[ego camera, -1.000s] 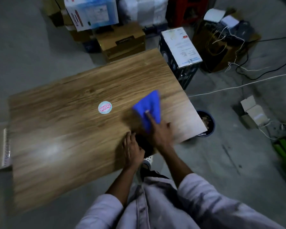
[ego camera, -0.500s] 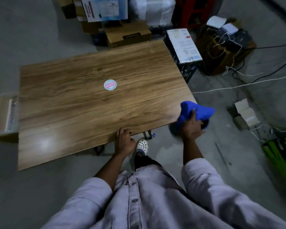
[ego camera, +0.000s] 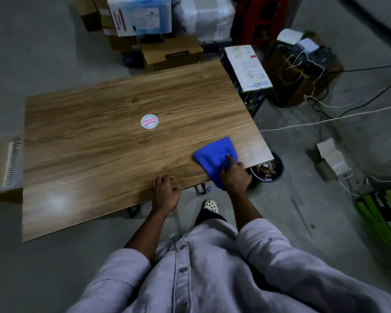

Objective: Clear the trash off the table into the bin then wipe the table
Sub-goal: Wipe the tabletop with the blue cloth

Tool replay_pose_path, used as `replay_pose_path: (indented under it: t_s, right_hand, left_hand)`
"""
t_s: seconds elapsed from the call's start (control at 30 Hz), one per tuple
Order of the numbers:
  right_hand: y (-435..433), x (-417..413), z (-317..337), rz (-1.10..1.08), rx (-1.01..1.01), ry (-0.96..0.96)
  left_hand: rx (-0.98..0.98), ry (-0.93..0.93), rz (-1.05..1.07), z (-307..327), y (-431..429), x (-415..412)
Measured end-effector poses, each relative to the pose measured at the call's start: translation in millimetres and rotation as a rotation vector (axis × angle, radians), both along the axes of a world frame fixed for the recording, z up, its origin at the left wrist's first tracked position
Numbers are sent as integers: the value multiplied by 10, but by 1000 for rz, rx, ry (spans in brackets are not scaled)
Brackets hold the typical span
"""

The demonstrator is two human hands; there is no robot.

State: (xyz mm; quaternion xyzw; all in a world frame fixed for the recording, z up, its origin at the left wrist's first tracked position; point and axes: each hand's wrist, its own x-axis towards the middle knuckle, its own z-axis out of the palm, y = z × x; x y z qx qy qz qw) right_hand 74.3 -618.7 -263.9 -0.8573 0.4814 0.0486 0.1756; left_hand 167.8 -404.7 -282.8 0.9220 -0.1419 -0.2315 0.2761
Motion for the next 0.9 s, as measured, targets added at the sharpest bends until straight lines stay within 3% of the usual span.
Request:
replay_pose_path:
  t_s: [0.1, 0.27, 0.33, 0.47, 0.63, 0.73, 0.9]
  right_hand:
    - [-526, 8, 220, -183, -128, -238]
    - [-869, -55, 518, -72, -365, -434]
    - [-926, -115, 417, -15, -344, -369]
    - [-1103, -176, 87, 34, -241, -18]
    - [-1248, 58, -225, 212, 101, 30]
    - [-1246, 183, -400, 228, 116, 21]
    - [-1637, 155, -468, 73, 30, 21]
  left_hand:
    - [12, 17, 23, -5, -188, 114]
    - [-24, -28, -57, 34, -929, 155]
    - [-44, -61, -95, 51, -1251, 124]
    - [-12, -70, -203, -1, -1741, 9]
    - [82, -162, -362, -159, -2022, -157]
    - [49, -149, -385, -195, -2183, -160]
    - [-46, -78, -417, -250, -2511, -5]
